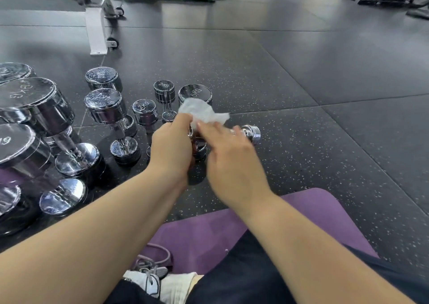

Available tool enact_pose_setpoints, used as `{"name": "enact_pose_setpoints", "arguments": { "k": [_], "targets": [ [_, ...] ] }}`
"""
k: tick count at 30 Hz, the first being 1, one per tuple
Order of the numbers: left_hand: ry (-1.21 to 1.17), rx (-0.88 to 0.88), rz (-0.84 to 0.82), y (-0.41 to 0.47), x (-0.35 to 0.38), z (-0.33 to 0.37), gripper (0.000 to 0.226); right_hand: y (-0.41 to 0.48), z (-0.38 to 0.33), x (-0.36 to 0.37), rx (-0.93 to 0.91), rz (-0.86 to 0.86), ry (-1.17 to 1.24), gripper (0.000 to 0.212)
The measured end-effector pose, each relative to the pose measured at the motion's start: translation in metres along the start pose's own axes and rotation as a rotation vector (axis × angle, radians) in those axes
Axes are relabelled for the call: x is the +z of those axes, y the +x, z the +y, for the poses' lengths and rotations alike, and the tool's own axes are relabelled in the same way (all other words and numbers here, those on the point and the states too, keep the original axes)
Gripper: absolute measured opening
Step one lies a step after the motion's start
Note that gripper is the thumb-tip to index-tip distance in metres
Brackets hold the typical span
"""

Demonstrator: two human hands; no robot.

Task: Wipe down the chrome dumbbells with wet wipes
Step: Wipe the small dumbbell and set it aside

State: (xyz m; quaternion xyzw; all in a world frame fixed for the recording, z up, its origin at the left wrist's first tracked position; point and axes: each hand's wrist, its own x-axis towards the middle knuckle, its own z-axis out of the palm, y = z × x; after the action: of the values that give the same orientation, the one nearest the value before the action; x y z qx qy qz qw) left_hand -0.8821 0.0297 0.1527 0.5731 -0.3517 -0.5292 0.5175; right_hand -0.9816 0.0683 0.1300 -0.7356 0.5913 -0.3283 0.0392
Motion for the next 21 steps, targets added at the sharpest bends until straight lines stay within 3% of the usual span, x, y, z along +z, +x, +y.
{"name": "enact_pose_setpoints", "arguments": {
  "k": [2, 5, 7, 10, 12, 14, 18, 21],
  "targets": [
    [-0.023, 0.004, 0.004, 0.001, -0.002, 0.003, 0.014, 0.008, 0.028, -0.007, 0.13, 0.019, -0.243, 0.052],
    [-0.075, -0.02, -0.014, -0.001, -0.004, 0.009, 0.009, 0.012, 0.047, -0.019, 0.242, 0.045, -0.23, 0.039],
    [-0.122, -0.042, -0.028, -0.002, -0.003, 0.01, 0.018, 0.014, 0.048, -0.026, 0.292, 0.183, -0.045, 0.028],
    [-0.189, -0.071, -0.042, -0.001, -0.003, 0.011, 0.027, 0.024, 0.059, -0.04, 0.689, 0.329, 0.599, 0.015],
    [-0.224, -0.096, -0.069, 0.001, -0.006, 0.009, 0.026, 0.028, 0.063, -0.043, 0.942, 0.25, 1.095, 0.015],
    [-0.255, -0.154, -0.136, 0.006, -0.011, 0.002, 0.023, 0.031, 0.063, -0.04, 1.04, 0.134, 1.427, 0.02],
    [-0.076, -0.269, -0.285, 0.012, -0.013, -0.016, 0.023, 0.036, 0.06, -0.04, 1.047, 0.256, 1.609, 0.019],
    [0.175, -0.148, -0.384, 0.019, -0.016, -0.027, 0.019, 0.037, 0.059, -0.042, 1.049, 0.298, 1.54, 0.018]
  ]
}}
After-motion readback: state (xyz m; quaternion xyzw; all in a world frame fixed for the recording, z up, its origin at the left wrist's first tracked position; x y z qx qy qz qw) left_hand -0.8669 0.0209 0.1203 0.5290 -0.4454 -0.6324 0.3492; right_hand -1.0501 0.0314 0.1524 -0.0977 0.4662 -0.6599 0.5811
